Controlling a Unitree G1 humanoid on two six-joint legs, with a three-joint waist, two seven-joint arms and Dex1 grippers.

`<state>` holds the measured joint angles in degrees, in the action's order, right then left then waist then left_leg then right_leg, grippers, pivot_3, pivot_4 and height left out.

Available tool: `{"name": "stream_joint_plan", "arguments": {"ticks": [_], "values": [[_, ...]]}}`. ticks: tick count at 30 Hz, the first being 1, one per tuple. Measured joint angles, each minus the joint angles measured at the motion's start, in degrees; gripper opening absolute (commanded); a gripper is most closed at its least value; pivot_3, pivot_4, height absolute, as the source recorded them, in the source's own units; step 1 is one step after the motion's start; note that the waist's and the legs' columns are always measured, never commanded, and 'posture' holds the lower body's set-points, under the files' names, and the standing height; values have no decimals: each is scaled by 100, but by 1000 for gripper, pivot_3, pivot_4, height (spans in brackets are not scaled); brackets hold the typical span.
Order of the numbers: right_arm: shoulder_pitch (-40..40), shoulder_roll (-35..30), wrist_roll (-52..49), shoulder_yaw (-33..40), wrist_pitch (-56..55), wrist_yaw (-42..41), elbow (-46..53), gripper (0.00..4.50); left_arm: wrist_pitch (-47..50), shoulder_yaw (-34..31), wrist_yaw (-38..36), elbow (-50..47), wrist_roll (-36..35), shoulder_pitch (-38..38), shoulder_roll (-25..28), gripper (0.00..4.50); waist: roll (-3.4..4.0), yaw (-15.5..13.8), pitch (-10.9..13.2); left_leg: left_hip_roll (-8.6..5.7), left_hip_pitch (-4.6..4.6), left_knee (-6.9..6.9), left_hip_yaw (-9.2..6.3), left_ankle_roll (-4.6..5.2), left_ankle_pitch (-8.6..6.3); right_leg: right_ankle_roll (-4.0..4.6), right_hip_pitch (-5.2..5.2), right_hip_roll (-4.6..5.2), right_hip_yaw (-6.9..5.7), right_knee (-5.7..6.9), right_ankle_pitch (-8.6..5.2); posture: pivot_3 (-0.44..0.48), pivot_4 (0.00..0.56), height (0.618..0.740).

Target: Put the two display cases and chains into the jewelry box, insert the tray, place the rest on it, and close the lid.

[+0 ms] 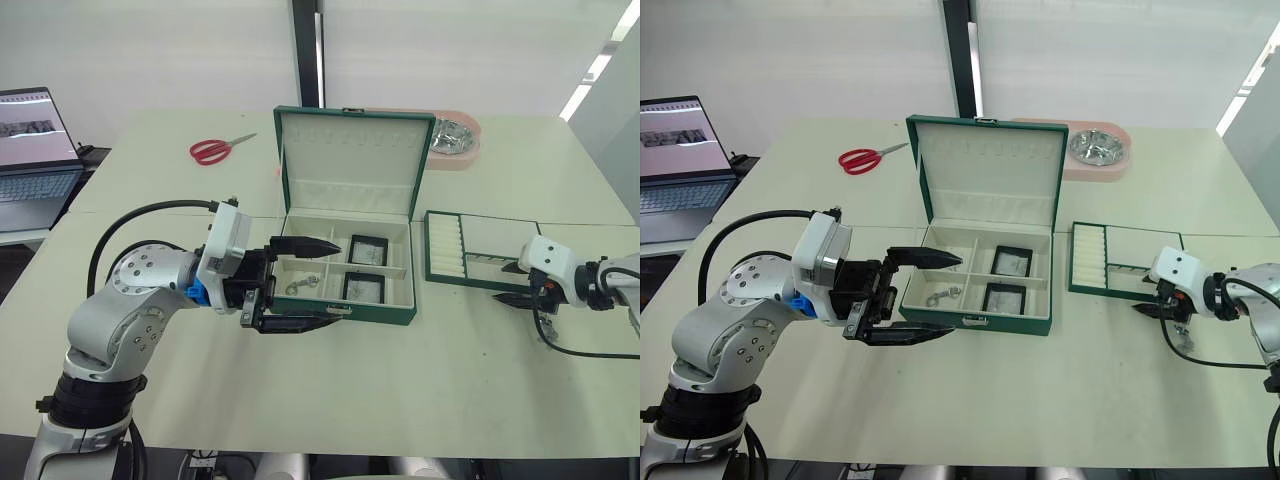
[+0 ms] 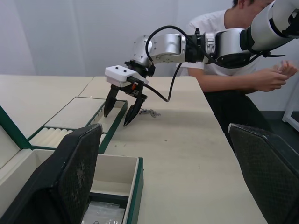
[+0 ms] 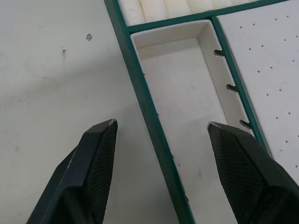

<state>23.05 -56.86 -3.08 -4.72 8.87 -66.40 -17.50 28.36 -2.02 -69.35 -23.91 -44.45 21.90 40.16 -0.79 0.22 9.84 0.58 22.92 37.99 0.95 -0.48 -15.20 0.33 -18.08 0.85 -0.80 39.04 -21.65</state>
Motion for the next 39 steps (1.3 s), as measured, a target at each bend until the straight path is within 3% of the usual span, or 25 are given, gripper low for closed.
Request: {"name": "stream_joint_plan", "arguments": {"ticks": [10, 13, 26, 39], "values": [[155, 123, 180, -115, -349, -110, -318, 547, 17, 54, 122, -19, -9, 0, -63, 4500, 0, -1, 0, 1, -1, 0, 0, 0, 0, 0, 0, 0, 0, 0, 0, 0, 150, 740], [171, 175, 175, -116, -401, -137, -318, 23, 17, 57, 130, -19, -9, 0, -97, 4500, 0, -2, 0, 0, -1, 1, 0, 0, 0, 0, 0, 0, 0, 0, 0, 0, 150, 740], [-51, -94, -69, -37, -231, -548, 148, 23, 170, 49, 257, -18, -260, 143, -228, 4500, 1, -6, 1, 1, 1, 0, 0, 0, 0, 0, 0, 0, 0, 0, 0, 0, 150, 740], [-1320, -1162, -898, 1249, 792, -990, 2082, 23, 117, -150, 44, 188, -262, 115, 85, 4500, 3, -7, 4, 0, 3, -1, -2, 1, -1, 0, 0, 0, -1, -2, 0, 0, 150, 740]]}}
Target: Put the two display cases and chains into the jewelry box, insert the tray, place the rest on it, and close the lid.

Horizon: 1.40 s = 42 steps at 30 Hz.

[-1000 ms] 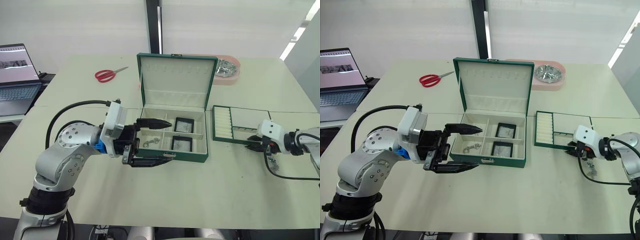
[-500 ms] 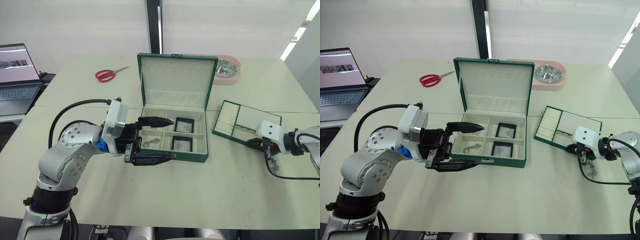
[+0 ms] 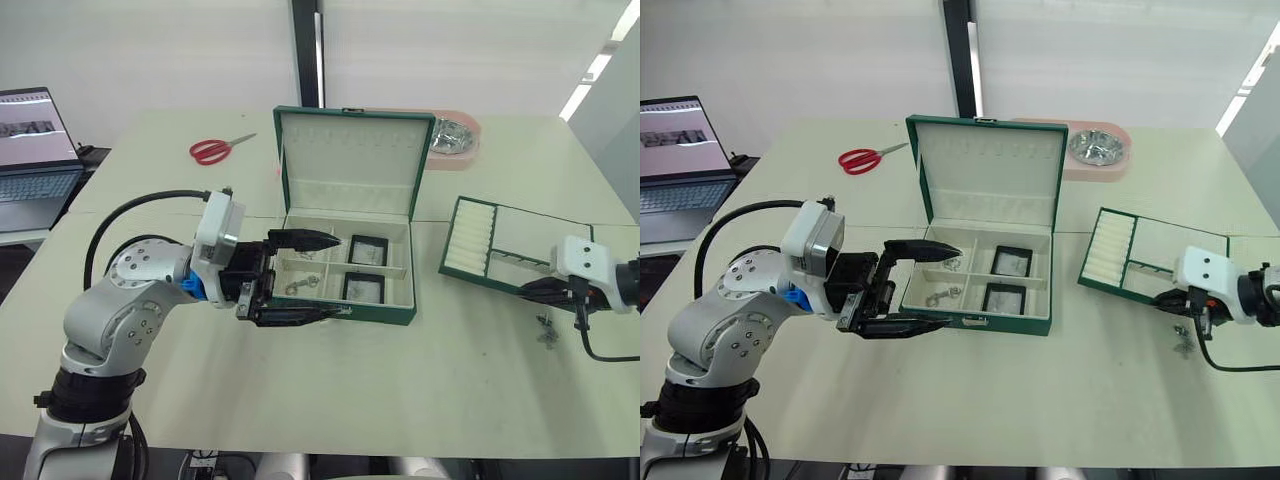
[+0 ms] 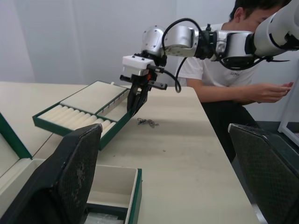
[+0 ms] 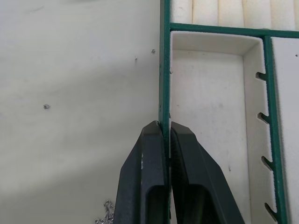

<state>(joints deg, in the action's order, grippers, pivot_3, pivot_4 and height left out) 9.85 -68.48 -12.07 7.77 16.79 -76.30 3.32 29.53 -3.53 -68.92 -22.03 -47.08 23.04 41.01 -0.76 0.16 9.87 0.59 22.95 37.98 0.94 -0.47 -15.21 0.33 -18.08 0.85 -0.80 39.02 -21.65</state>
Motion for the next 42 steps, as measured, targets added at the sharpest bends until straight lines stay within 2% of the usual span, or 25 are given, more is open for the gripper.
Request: {"name": "stream_joint_plan", "arguments": {"ticks": [5, 10, 15, 19, 27, 35, 42], "values": [[-608, -346, -454, 810, 634, -244, 1119, 23, -154, -255, -149, 235, 208, -110, 308, 4500, 0, -7, 1, 0, 0, -1, -1, 4, -2, 0, -1, 0, -1, -1, 0, 0, 150, 740], [-1101, -399, -681, 1344, 1012, -403, 1759, 23, -160, -558, -172, 382, 223, -261, 494, 4500, -5, -8, 4, 0, 0, -1, -3, 6, -4, 0, 0, 0, -1, -2, 0, 0, 150, 740], [-1118, -434, -896, 1419, 1306, -449, 2182, 23, -202, -913, -308, 477, 250, -529, 831, 4500, -3, 10, 5, 2, -2, -2, -4, 6, -4, 0, -2, 0, -1, 0, 0, 0, 150, 740], [-680, -537, -1188, 1329, 1556, -352, 2428, 23, -355, -1284, -486, 717, 355, -765, 1149, 4500, 0, 15, 7, 2, -2, -2, -4, 10, -6, 0, -4, 1, -1, 0, 0, 0, 150, 740], [359, -537, -1581, 438, 1936, 11, 2669, 23, -783, -1713, -750, 1217, 671, -1214, 1298, 4500, 3, 14, 10, 1, 1, -3, -4, 19, -11, 0, -12, 5, -2, 0, 0, 0, 150, 740], [1411, -508, -1799, -458, 2312, 150, 2866, 23, -1041, -1842, -910, 1554, 826, -1331, 1345, 4500, 4, 31, 11, 2, 2, -4, -5, 22, -13, 0, -15, 7, -3, 2, 0, 0, 150, 740], [2320, 95, -1789, -1624, 2976, 467, 3182, 23, -1140, -1895, -1119, 1583, 830, -1455, 1397, 4500, 6, 71, 12, 2, 3, -4, -6, 23, -13, 0, -19, 8, -5, 5, 0, 0, 150, 740]]}}
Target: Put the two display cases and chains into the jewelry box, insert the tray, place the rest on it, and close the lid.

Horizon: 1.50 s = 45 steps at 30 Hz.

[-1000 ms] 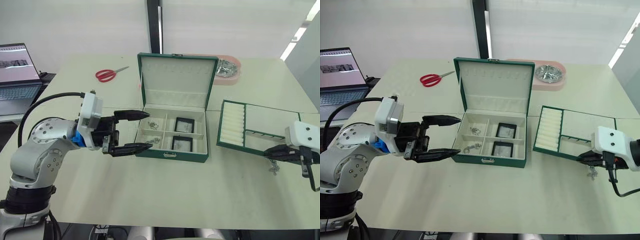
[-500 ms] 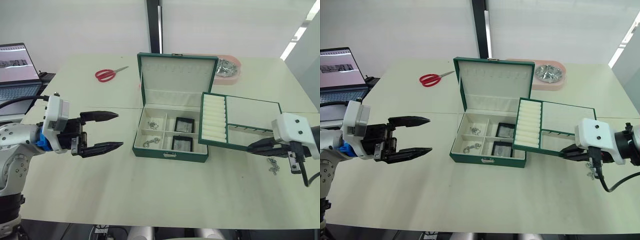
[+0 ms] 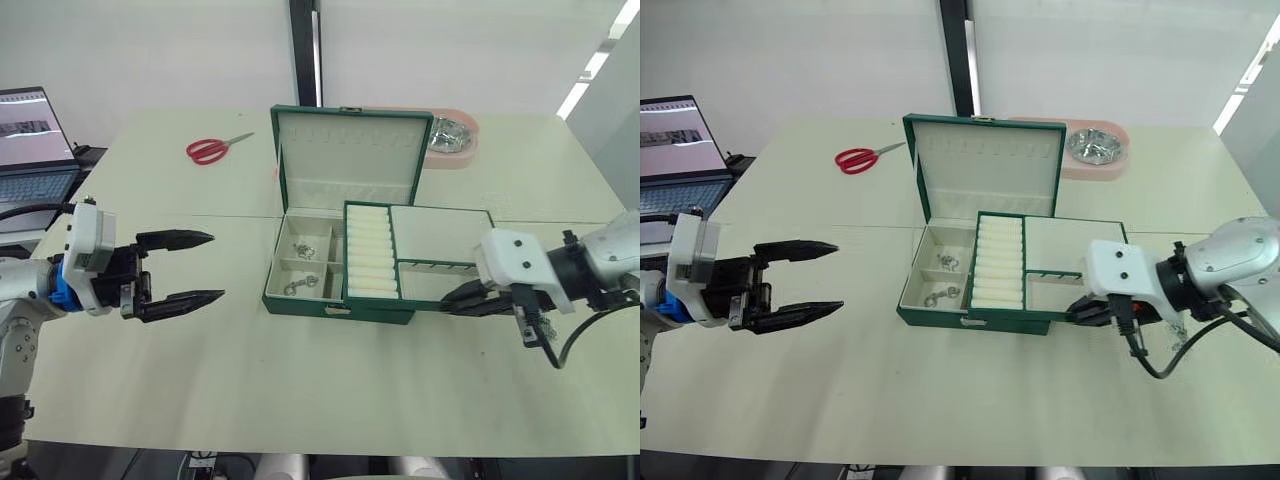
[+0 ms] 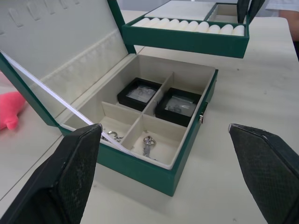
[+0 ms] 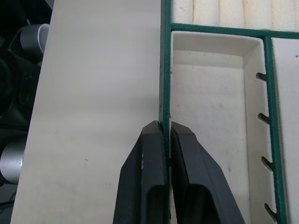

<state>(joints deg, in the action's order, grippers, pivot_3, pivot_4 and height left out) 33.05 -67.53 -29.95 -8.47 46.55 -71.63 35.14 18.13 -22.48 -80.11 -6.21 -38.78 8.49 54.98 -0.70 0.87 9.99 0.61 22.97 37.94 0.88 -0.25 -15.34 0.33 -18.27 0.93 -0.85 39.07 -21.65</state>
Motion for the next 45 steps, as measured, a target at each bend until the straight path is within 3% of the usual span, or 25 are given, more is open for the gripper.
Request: {"name": "stream_joint_plan", "arguments": {"ticks": [6, 13, 22, 36, 45], "values": [[498, 696, 302, -850, 362, 355, -62, 23, -14, -46, -35, 10, 19, -43, 1, 4500, -1, 45, 0, -1, 3, 1, -4, 0, 0, 0, -2, 1, -4, 2, 0, 0, 150, 740], [1223, 1754, 887, -1816, 668, 806, -790, 23, -126, -69, -53, 153, 127, -75, 6, 4500, -1, 84, 0, -1, 3, 1, -5, 0, 0, 0, -6, 1, -6, 9, 0, 0, 150, 740], [1741, 2436, 1481, -2430, 649, 919, -1641, 23, -226, -69, -64, 240, 220, -62, 13, 4500, -3, 92, -1, -1, 5, 2, -6, 1, 0, 1, -9, 2, -7, 10, 0, 0, 150, 740], [1988, 3146, 1862, -2644, 663, 919, -2056, 23, -259, -37, -82, 246, 307, 23, 13, 4500, -7, 163, -3, 0, 1, 3, -4, 0, 0, 1, -34, 3, -5, 65, 0, 0, 150, 740], [1987, 3202, 1859, -2665, 794, 916, -1939, 23, -360, -29, -194, 247, 393, 20, 13, 4500, -7, 158, -3, -1, 12, 3, -3, -1, 1, 0, -52, 5, -4, 83, 0, 0, 150, 740]]}}
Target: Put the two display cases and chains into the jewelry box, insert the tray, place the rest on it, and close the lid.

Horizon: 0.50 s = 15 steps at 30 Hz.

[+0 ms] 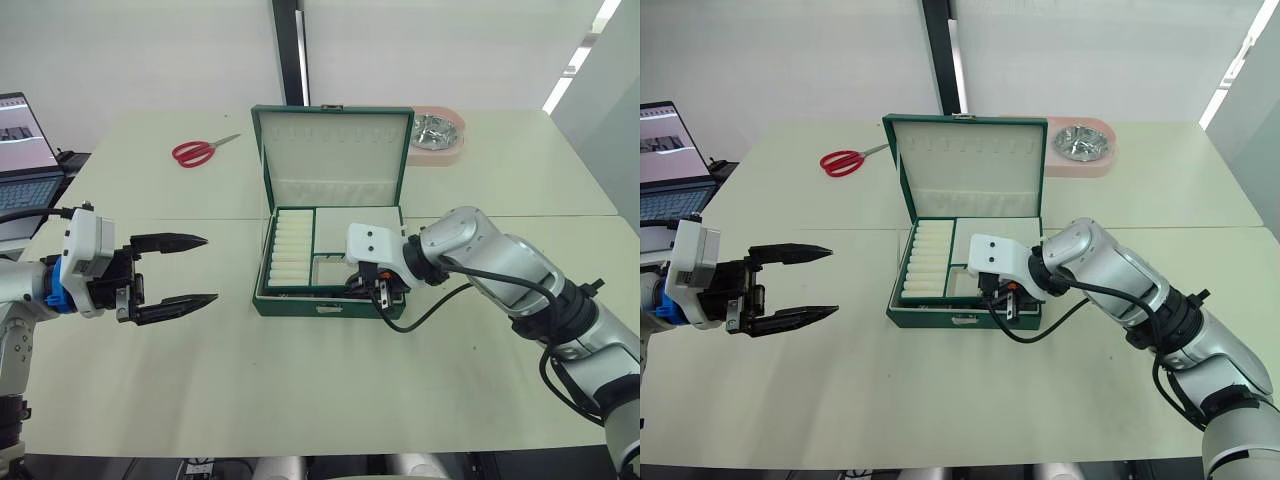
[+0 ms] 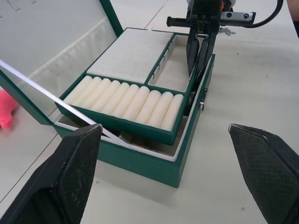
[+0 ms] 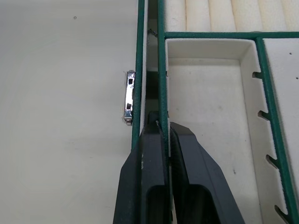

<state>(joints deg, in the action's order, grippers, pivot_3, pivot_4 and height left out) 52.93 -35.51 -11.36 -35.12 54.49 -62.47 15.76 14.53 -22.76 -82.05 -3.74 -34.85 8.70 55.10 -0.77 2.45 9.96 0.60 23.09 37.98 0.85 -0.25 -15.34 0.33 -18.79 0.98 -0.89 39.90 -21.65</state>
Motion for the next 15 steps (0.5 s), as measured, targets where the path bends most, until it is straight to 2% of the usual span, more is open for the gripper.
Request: {"name": "stream_joint_plan", "arguments": {"ticks": [15], "values": [[7, 325, 109, -61, 135, 58, -46, 23, -125, 8, -121, 123, 81, 0, 0, 4500, -1, 1, -1, 0, 24, 5, 1, -1, 1, 0, -28, 0, 0, 7, 0, 0, 150, 740]]}}
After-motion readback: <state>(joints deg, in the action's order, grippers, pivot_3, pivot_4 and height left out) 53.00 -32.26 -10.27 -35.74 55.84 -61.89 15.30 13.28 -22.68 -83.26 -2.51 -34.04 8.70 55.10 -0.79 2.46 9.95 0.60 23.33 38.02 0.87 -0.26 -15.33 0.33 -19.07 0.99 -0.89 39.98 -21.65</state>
